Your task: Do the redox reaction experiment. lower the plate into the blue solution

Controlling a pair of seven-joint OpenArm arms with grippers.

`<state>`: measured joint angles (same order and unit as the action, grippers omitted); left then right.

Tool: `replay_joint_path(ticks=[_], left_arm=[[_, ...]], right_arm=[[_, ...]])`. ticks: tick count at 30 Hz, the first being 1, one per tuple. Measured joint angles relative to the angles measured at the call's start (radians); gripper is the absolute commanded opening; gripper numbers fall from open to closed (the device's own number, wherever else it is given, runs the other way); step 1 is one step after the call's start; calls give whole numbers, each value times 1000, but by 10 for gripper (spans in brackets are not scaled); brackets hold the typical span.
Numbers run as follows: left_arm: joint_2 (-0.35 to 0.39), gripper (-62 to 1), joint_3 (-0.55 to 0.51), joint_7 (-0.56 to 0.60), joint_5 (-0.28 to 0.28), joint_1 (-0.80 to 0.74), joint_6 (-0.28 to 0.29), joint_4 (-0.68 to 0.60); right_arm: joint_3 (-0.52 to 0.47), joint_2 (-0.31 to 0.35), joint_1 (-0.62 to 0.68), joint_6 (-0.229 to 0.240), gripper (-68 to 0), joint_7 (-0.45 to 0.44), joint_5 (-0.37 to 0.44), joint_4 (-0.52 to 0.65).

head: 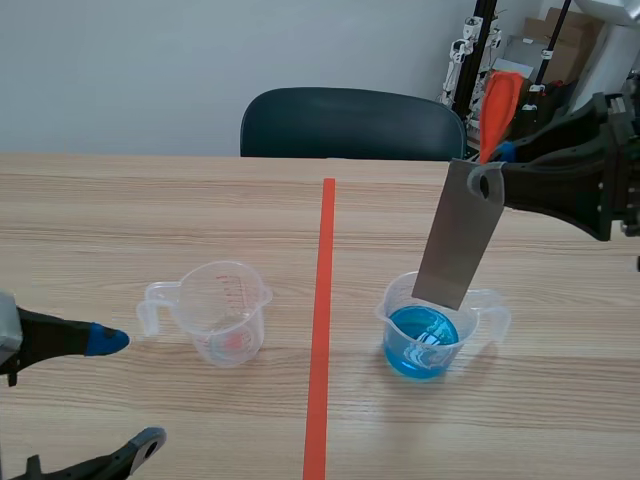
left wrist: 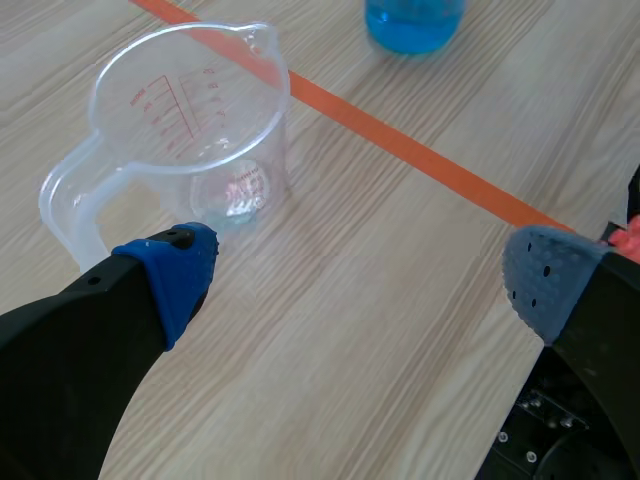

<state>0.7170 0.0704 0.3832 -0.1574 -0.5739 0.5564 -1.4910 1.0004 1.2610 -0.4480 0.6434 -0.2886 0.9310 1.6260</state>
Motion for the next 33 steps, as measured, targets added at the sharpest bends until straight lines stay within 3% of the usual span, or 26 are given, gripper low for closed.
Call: replay_joint_path(ticks=[4, 9, 15, 20, 26, 30, 33], left_arm=[[-41, -6, -90, 224, 104, -167, -61, 2], [-146, -6, -164, 470, 256, -322, -122, 32], [-266, -6, -193, 643, 364, -356, -160, 195], [-329, -6, -193, 813, 495, -327, -168, 369], [-336, -7, -165, 997, 680, -183, -194, 637], [-327, -7, -143, 1122, 722, -45, -256, 828], [-327, -7, -122, 1128, 740, 56, -269, 917]], right_arm=[[0, -48, 0, 0, -669, 10, -23, -48], [0, -101, 5, 0, -669, 31, -40, -96], [-2, -163, 34, 0, -669, 41, -107, -141], [-2, -219, 51, 0, -669, 44, -149, -185], [-2, -290, 56, 0, -669, 47, -183, -265], [-3, -313, 58, 0, -669, 37, -190, -315], [-5, -322, 62, 0, -669, 27, -195, -324]])
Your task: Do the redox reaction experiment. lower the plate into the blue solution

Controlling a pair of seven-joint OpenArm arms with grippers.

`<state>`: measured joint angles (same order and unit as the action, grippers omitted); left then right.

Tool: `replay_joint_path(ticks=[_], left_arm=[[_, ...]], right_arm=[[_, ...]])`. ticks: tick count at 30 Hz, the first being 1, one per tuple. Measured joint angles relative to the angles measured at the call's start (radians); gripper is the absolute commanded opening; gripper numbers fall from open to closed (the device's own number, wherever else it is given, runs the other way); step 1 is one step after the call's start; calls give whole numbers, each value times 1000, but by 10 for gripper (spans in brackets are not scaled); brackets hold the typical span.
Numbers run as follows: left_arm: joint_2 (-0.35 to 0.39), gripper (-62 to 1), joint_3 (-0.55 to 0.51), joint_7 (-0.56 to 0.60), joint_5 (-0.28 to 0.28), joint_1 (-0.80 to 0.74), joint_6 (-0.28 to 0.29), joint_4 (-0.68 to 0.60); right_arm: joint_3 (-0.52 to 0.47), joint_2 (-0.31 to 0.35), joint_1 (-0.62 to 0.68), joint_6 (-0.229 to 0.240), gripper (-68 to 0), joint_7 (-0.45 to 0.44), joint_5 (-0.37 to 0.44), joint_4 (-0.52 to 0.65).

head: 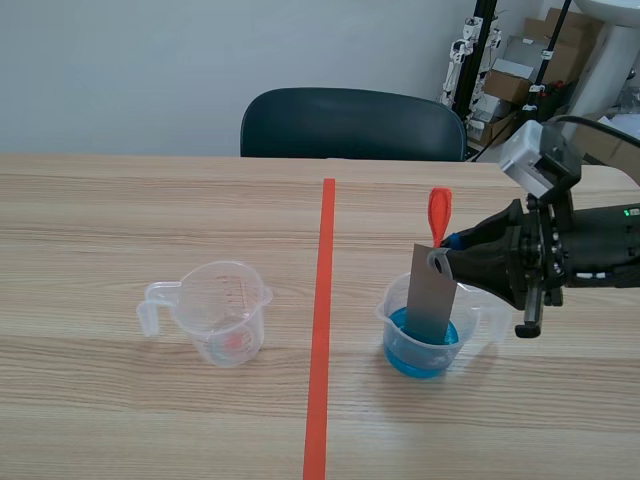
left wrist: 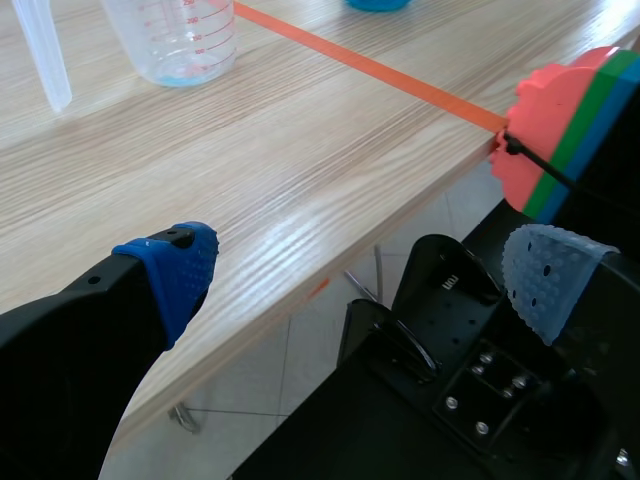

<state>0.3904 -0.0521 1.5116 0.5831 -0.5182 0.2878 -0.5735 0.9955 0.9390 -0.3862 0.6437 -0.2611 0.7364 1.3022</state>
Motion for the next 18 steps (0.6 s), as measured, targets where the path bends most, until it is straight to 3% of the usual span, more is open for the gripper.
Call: replay_joint_path(ticks=[10, 14, 18], left_arm=[[-61, -7, 43, -3, -16, 202, 3, 0], [-107, -13, 43, -3, -15, 216, 12, -10], [-130, -13, 43, -4, -14, 211, 56, -44]], right_arm=[[-5, -3, 5, 2, -669, -11, -12, 0], [-5, 0, 13, 67, -669, -43, -25, 0], [-5, 6, 21, 68, -669, -106, -80, 0]])
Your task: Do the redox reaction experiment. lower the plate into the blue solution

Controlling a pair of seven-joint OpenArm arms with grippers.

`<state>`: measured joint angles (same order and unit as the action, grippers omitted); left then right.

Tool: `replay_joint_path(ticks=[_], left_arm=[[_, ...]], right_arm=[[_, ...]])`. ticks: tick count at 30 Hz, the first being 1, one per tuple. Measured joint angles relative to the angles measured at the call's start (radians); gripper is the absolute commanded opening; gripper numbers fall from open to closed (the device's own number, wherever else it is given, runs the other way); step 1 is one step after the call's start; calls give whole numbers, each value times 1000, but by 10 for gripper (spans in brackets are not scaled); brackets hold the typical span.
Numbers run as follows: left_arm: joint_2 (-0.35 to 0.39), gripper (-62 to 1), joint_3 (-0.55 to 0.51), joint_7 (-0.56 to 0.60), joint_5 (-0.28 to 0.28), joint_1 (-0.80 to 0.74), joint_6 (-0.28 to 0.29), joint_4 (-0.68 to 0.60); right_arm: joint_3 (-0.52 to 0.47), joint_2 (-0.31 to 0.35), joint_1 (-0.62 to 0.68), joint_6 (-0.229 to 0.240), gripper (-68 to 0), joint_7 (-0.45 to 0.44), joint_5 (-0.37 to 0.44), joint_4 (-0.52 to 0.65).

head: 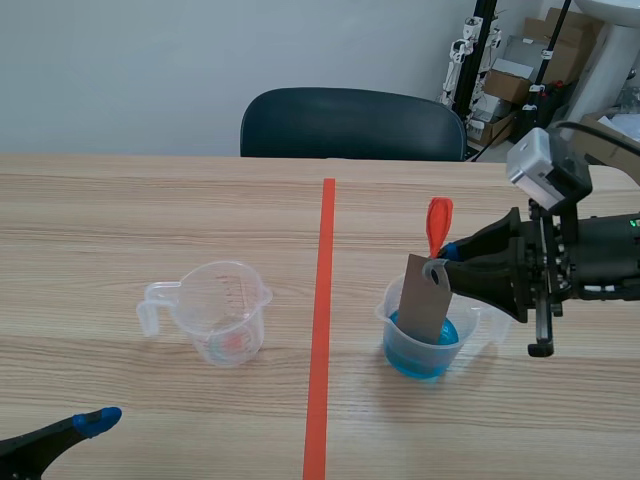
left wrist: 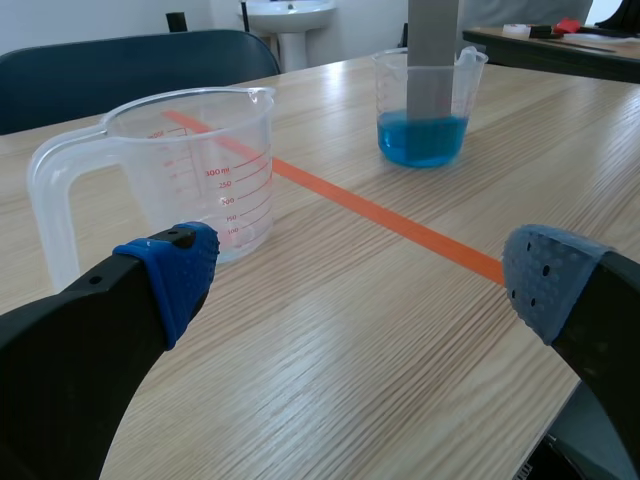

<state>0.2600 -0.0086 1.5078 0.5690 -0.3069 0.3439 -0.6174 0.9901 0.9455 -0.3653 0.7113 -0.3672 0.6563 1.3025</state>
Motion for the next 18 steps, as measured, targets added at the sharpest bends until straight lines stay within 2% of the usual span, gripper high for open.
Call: replay_joint_path(ticks=[3, 5, 8, 14, 18], left_arm=[[-3, -13, 0, 0, 0, 0, 56, -35], [-3, -13, 0, 0, 0, 0, 72, -59], [-3, -13, 0, 1, 0, -1, 72, -90], [-2, -13, 8, 0, -2, -15, 72, -118], [-2, -13, 9, 0, -1, -18, 72, -117]], right_arm=[[0, 0, 0, 0, -669, -10, -27, 0], [0, 0, 0, -17, -669, -28, -54, 0], [0, 0, 0, -38, -669, -51, -70, 0], [0, 0, 0, -46, -669, -78, -108, 0], [0, 0, 0, -106, -669, -87, -139, 0]])
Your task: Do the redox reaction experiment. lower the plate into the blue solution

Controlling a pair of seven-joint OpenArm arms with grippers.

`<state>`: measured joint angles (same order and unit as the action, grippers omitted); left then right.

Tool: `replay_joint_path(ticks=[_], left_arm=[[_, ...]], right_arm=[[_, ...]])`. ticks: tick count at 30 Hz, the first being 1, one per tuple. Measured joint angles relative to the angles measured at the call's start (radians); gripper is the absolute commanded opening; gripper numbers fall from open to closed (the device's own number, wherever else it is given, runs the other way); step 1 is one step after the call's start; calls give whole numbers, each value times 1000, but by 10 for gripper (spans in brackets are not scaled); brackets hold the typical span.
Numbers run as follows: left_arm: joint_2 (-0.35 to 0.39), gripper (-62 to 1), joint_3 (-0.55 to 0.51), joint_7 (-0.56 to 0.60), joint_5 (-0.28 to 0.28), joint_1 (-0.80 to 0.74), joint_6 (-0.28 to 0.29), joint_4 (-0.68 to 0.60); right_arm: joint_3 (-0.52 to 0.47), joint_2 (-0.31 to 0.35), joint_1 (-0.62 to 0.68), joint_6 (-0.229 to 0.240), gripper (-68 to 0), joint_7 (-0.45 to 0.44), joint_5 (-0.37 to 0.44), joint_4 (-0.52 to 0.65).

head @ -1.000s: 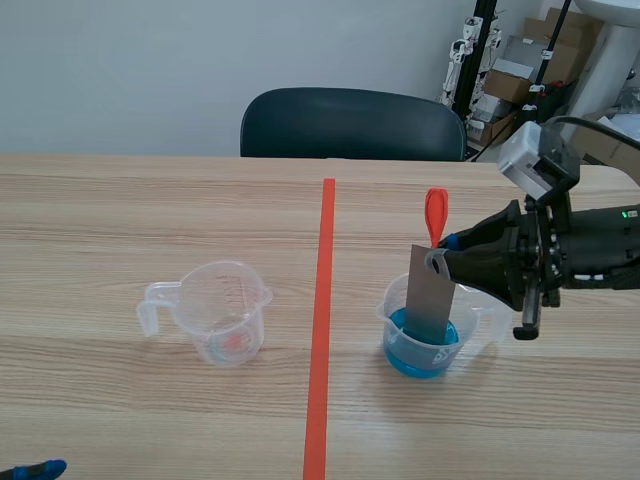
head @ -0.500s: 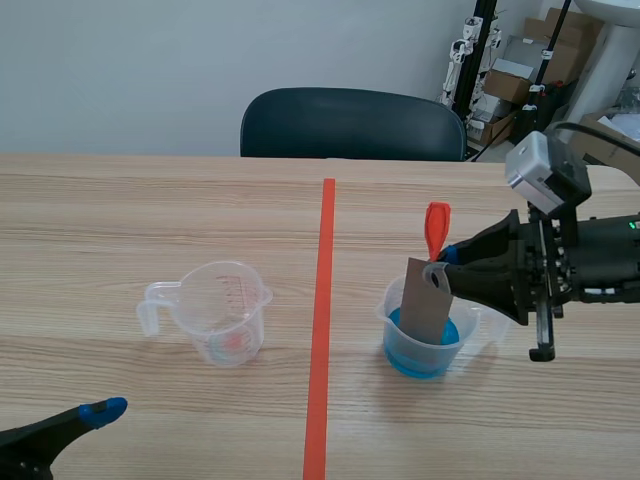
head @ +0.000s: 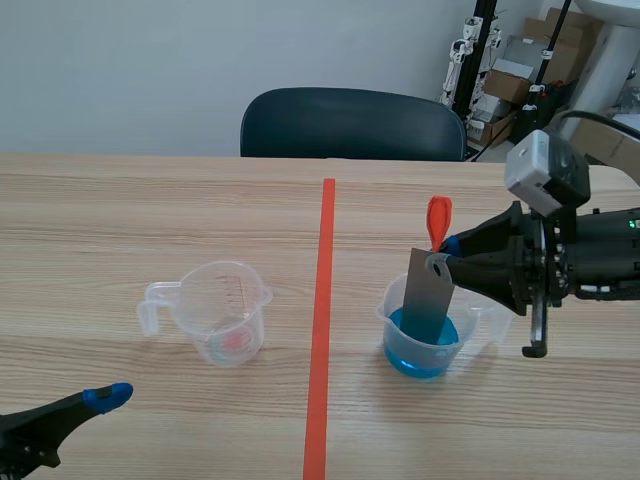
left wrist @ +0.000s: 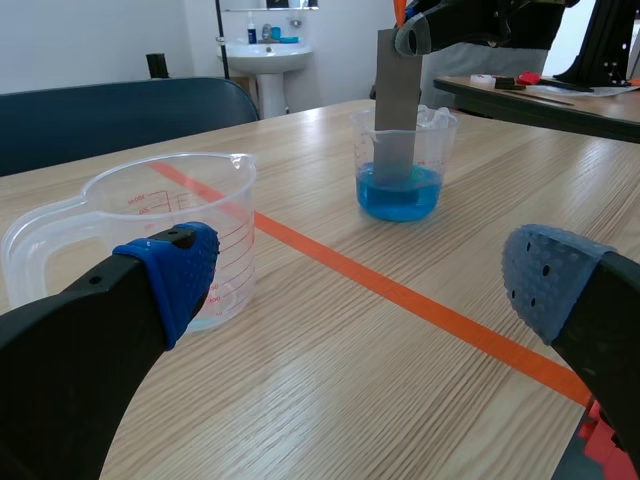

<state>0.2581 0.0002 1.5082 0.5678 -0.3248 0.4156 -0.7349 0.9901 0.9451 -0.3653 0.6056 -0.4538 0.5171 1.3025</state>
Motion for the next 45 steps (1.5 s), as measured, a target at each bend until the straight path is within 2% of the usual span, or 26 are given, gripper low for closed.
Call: replay_joint_path(ticks=[5, 10, 14, 45], left_arm=[[0, -13, 0, 0, 0, 0, 0, 0], [0, -13, 0, 0, 0, 1, 1, 0], [0, -13, 0, 0, 2, 1, 26, 0], [0, -13, 0, 0, 5, 1, 26, 0]], right_arm=[[0, 0, 0, -4, -669, -14, -31, 0], [0, 0, 0, -4, -669, -13, -31, 0], [0, 0, 0, -4, -669, -13, -31, 0], [0, 0, 0, -4, -669, -13, -31, 0]])
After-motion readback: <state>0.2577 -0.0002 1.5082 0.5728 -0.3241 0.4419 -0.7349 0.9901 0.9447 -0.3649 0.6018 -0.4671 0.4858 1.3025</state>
